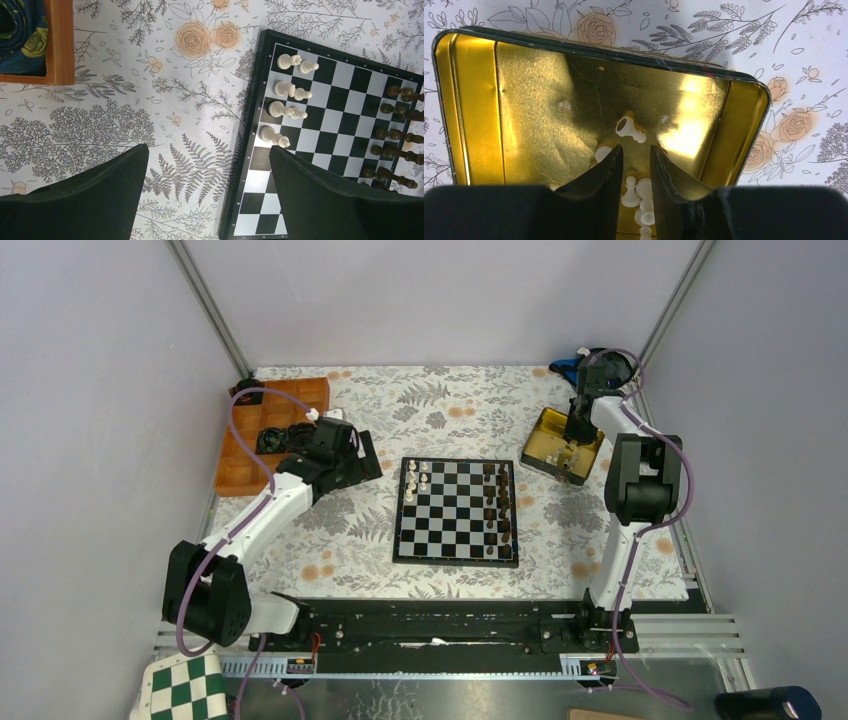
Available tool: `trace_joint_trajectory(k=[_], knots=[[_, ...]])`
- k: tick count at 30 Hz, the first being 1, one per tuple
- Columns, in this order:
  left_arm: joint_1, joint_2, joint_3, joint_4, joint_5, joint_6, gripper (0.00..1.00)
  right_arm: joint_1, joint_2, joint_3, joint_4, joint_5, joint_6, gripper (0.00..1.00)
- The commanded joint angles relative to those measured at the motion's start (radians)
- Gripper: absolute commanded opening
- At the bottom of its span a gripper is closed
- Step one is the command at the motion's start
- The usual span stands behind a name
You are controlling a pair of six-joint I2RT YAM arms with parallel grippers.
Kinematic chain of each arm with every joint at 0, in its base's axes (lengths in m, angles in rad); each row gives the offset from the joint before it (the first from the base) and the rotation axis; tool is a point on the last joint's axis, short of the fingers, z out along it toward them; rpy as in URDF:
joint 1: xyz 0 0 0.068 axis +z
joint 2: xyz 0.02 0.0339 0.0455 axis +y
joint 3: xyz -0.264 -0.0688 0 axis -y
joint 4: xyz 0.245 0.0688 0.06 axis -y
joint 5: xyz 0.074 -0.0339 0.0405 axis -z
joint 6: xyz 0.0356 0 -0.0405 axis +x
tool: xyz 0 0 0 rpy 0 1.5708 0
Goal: Set up the chess pieces on the board
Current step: Pick up the chess piece from the storage box.
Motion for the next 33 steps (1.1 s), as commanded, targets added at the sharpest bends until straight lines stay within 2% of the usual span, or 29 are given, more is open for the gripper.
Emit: trace_joint_trajectory(k=[1,21,28,33], knots=[[-0.006,0.008,0.029,0.046,0.005,-0.017,0.99,-0.005,0.012,0.029,0.014,-0.042,-0.028,0.32],[-0.006,0.038,0.041,0.046,0.003,-0.007,0.99,-0.019,0.073,0.065,0.014,-0.061,-0.048,0.30],[-0.006,0.049,0.048,0.047,0.001,-0.006,0.99,-0.021,0.086,0.073,0.014,-0.059,-0.043,0.27],[-0.006,0.058,0.050,0.049,0.003,-0.005,0.99,-0.019,0.100,0.081,0.004,-0.051,-0.034,0.20]])
